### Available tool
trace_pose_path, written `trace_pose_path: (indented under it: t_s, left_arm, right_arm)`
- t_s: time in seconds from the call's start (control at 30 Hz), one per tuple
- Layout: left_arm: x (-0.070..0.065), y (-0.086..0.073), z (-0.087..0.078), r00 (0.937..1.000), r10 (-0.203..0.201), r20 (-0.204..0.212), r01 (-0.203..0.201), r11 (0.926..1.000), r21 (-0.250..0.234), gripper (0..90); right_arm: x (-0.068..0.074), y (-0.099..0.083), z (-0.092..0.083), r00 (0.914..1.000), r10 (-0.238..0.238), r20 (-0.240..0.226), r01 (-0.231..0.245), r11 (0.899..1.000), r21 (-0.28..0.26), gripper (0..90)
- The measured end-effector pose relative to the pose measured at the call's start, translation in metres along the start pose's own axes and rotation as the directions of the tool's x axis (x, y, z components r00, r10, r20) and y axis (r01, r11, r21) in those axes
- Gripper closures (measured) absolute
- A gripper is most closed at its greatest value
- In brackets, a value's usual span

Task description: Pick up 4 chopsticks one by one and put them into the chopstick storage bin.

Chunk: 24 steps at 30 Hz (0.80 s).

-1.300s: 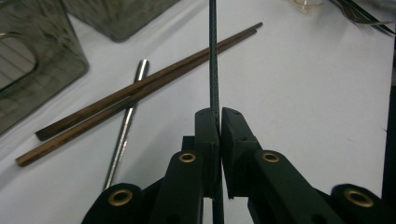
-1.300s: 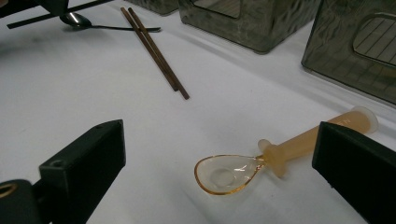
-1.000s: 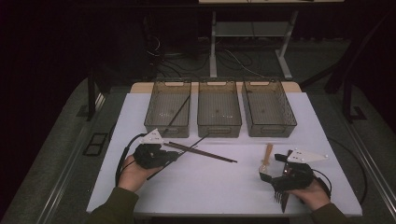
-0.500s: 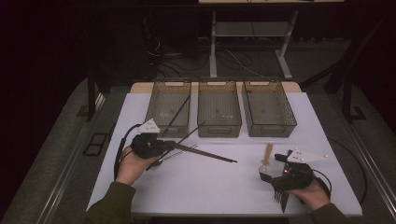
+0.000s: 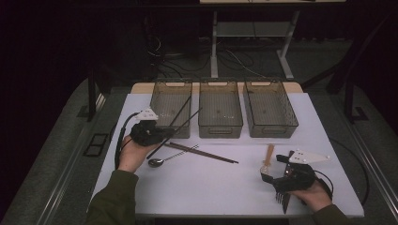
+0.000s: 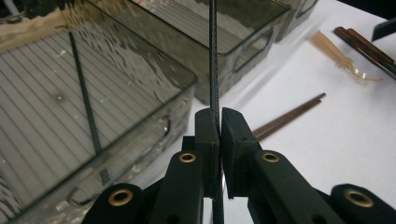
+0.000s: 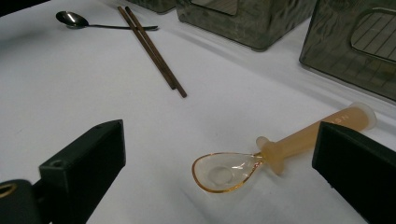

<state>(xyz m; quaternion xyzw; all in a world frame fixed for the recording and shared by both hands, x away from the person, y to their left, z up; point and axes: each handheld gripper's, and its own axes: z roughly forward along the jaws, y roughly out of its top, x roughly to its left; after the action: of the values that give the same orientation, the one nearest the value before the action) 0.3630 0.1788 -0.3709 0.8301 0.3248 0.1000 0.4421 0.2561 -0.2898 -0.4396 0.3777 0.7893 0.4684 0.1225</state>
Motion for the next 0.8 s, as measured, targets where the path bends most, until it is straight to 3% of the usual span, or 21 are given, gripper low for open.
trace_pose_path:
  t_s: [0.47,0.8]
  left_arm:
    - [0.021,0.030,0.002,0.9981,-0.025,-0.056,0.023,0.9989,-0.042,86.2]
    - [0.039,0.052,0.011,0.9929,-0.075,-0.092,0.070,0.9960,-0.055,86.2]
  right_arm:
    - [0.001,0.000,-0.001,1.0000,-0.003,-0.001,0.003,1.000,-0.003,2.5]
    - [0.002,0.000,-0.001,1.0000,-0.001,-0.003,0.001,1.000,-0.003,2.5]
